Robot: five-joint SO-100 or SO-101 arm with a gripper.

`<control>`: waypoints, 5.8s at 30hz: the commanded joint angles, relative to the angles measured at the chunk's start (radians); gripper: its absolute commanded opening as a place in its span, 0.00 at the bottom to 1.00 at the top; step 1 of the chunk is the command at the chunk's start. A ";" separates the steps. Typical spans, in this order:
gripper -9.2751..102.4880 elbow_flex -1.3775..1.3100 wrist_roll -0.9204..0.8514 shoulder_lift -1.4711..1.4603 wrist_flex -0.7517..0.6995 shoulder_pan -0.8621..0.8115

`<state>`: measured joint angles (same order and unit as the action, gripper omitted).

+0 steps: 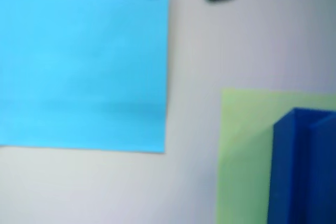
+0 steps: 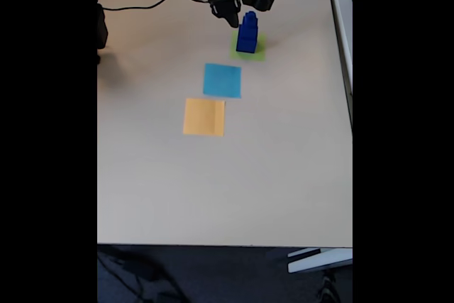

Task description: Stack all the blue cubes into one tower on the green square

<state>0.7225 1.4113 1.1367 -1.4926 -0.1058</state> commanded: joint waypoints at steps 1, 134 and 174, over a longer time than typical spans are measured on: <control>0.08 -0.071 0.009 0.011 0.026 0.002; 0.08 -0.038 -0.005 -0.120 0.236 0.074; 0.08 -0.032 -0.029 -0.129 0.232 0.066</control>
<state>0.6934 1.3929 0.9956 -1.2763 -0.0353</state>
